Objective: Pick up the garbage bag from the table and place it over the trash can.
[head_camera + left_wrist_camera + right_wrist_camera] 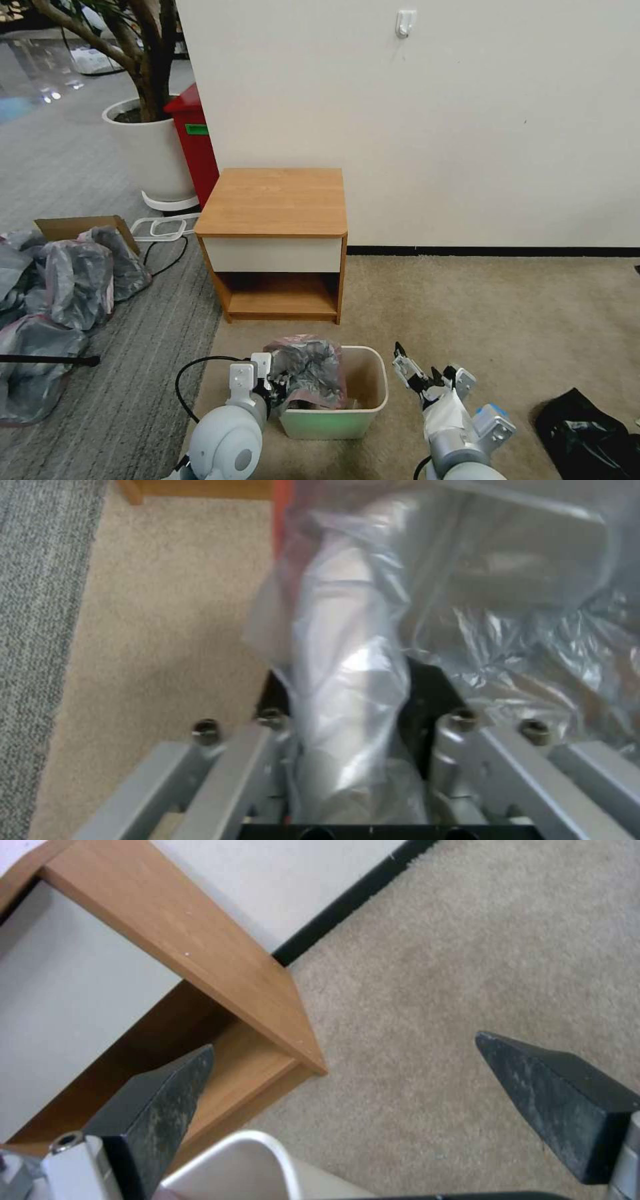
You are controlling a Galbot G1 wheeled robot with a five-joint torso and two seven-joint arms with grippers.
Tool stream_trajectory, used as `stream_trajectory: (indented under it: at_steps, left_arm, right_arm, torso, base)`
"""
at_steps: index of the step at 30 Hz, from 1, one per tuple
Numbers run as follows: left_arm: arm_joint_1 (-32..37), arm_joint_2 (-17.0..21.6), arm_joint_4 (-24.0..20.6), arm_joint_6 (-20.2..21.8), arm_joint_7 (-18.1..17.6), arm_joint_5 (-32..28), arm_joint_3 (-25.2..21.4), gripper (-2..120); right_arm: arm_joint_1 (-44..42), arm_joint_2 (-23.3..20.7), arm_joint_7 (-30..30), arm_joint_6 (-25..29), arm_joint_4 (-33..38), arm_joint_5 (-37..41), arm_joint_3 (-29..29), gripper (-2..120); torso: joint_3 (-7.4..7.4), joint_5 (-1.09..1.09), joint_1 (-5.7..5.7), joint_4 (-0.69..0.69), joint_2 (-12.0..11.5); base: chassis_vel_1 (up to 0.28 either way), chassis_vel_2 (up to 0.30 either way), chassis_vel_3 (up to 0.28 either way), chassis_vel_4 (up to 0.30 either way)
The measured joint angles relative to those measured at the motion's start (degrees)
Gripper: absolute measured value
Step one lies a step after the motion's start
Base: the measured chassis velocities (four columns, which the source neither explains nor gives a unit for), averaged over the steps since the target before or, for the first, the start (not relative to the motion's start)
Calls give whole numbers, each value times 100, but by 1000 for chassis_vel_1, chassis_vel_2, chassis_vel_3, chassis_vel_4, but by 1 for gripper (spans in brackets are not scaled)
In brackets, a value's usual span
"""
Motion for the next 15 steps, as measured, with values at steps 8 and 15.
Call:
stream_trajectory:
  at_steps: [8, 15]
  left_arm:
    - [-10, -117, 94, -53, 155, 15, -69, 5]
    - [-18, -157, 159, -188, 399, 24, -149, 5]
  right_arm:
    - [76, -384, -822, -289, 2, -954, -427, 100]
    - [658, -1050, -1546, -1867, 110, -1417, -1019, 100]
  torso:
    - [0, 2, 0, 0, 0]
    - [1, -2, 0, -1, 0]
  base:
    - [0, 0, 0, 0]
    - [0, 0, 0, 0]
